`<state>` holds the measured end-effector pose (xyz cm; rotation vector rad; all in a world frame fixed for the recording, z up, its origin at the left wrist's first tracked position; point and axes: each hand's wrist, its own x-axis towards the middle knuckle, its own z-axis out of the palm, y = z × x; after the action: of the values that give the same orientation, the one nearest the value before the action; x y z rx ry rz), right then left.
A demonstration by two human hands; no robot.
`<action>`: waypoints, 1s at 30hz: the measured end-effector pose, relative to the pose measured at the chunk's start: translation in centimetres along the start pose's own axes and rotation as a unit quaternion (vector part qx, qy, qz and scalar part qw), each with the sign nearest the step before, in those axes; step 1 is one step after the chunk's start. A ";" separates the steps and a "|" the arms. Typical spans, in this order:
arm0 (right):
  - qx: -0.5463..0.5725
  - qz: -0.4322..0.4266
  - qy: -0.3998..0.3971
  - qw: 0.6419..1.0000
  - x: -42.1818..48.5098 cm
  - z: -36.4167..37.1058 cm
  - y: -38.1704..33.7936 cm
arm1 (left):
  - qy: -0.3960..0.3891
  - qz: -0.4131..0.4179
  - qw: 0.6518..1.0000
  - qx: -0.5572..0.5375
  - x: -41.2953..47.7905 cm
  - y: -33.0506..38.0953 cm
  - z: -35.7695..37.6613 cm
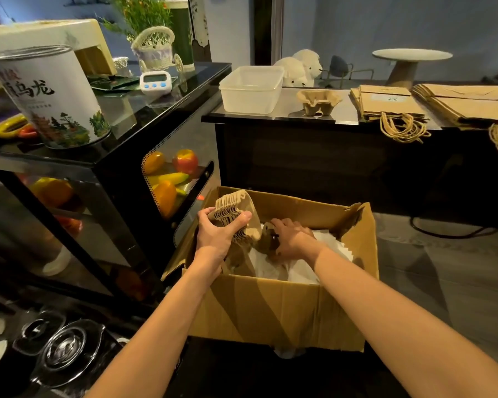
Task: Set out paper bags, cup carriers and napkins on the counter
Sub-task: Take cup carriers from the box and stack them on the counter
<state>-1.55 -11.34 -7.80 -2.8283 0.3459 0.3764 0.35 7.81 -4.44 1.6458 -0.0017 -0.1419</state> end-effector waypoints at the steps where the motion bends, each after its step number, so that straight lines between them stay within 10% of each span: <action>1: 0.005 0.003 -0.006 1.000 0.0 0.1 0.1 | 0.000 -0.002 1.000 0.000 0.0 0.0 0.0; 11: 0.181 0.001 0.203 0.962 -2.2 -1.2 0.3 | 0.004 -0.005 1.000 -0.002 0.0 -0.3 -0.2; 18: 0.428 0.000 0.349 0.834 -3.4 -3.4 0.7 | -0.002 -0.019 1.000 0.001 0.1 -0.4 -0.4; 30: 0.400 -0.173 0.242 0.867 -3.8 -6.3 0.0 | -0.137 -0.014 0.990 -0.022 -0.5 0.1 -0.9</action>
<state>-3.73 -12.41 -0.90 -2.0423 0.0467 -0.4700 -0.03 8.76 -4.27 1.5720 -0.1839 -0.3861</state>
